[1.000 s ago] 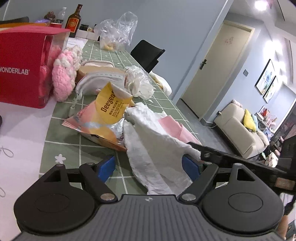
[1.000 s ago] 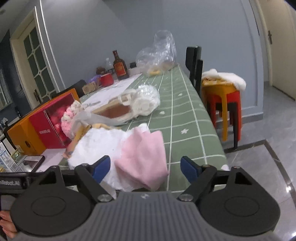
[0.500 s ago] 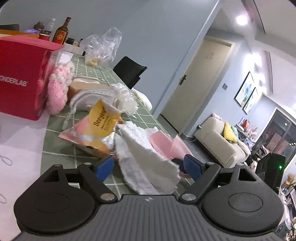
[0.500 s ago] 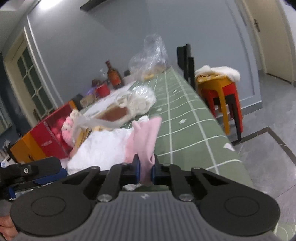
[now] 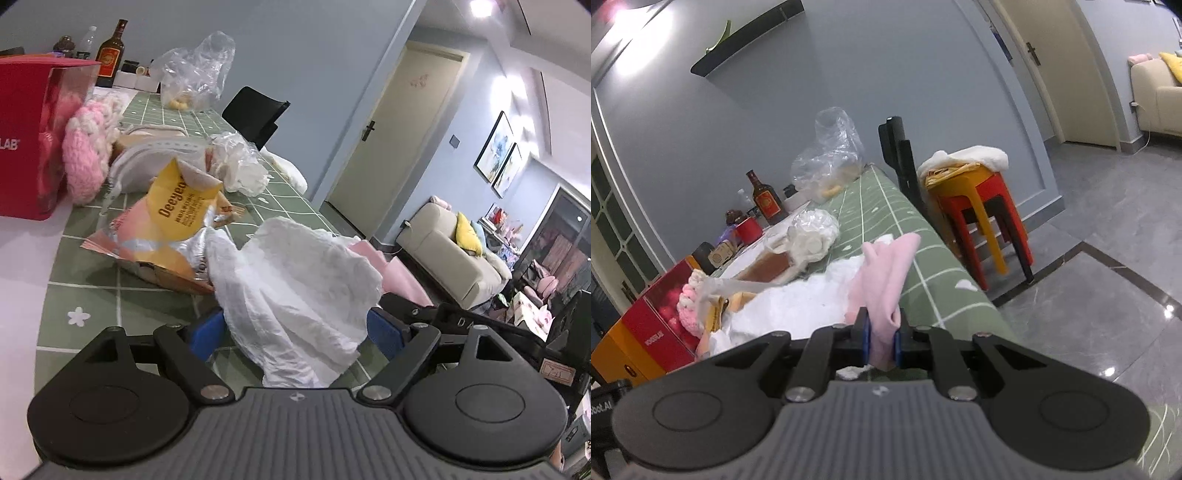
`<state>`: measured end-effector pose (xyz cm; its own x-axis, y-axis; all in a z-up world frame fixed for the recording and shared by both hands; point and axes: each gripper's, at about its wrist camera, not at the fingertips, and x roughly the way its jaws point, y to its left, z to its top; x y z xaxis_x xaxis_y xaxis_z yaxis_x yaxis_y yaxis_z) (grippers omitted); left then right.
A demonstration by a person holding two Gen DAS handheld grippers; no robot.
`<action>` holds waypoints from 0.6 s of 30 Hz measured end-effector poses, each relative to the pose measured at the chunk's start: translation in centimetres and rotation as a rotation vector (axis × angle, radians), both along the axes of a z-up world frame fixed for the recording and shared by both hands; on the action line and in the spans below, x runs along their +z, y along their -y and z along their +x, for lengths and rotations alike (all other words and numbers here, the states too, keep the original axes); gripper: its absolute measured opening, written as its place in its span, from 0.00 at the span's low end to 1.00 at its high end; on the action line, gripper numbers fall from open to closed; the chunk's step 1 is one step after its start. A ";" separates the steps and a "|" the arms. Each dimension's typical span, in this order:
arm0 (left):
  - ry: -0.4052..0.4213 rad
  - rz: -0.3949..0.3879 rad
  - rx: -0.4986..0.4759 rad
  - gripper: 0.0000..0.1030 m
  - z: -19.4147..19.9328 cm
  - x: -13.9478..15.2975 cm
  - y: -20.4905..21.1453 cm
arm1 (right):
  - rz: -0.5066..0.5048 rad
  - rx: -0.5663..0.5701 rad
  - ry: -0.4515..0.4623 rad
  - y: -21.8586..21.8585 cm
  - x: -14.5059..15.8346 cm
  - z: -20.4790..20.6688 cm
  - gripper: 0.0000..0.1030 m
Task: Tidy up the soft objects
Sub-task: 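Grasp the white tissue with the left gripper while the right holds the pink cloth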
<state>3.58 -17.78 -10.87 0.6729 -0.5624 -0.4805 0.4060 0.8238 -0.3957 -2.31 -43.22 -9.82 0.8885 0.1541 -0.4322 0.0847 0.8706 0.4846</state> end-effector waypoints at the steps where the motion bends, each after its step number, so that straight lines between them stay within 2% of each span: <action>1: 0.002 0.010 0.007 0.97 0.0 0.0 0.3 | -0.007 0.014 0.002 -0.2 0.0 -0.1 0.10; 4: 0.002 0.015 0.021 0.97 0.2 0.1 0.8 | -0.033 0.061 0.019 -1.0 0.1 -0.1 0.10; 8: -0.012 -0.086 -0.009 0.97 0.1 0.4 -0.6 | -0.037 0.126 0.014 -1.3 -0.2 0.0 0.10; 10: 0.010 -0.094 -0.049 0.97 -0.2 0.7 -1.4 | -0.069 0.154 0.021 -1.5 -0.1 -0.2 0.10; 12: 0.012 -0.110 -0.047 0.97 0.0 1.1 -1.9 | -0.082 0.196 0.024 -1.7 0.0 -0.4 0.10; 15: -0.054 -0.150 -0.019 0.97 1.3 1.3 -2.0 | -0.113 0.229 0.029 -2.2 0.0 -0.8 0.10; 18: -0.101 -0.137 0.027 0.97 2.9 1.3 -1.4 | -0.131 0.244 0.031 -2.3 0.0 -0.9 0.10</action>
<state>6.43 -16.39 -9.60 0.6406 -0.6098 -0.4667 0.3369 0.7693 -0.5428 -3.23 -40.92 -9.78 0.8450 0.3097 -0.4360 -0.1483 0.9190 0.3653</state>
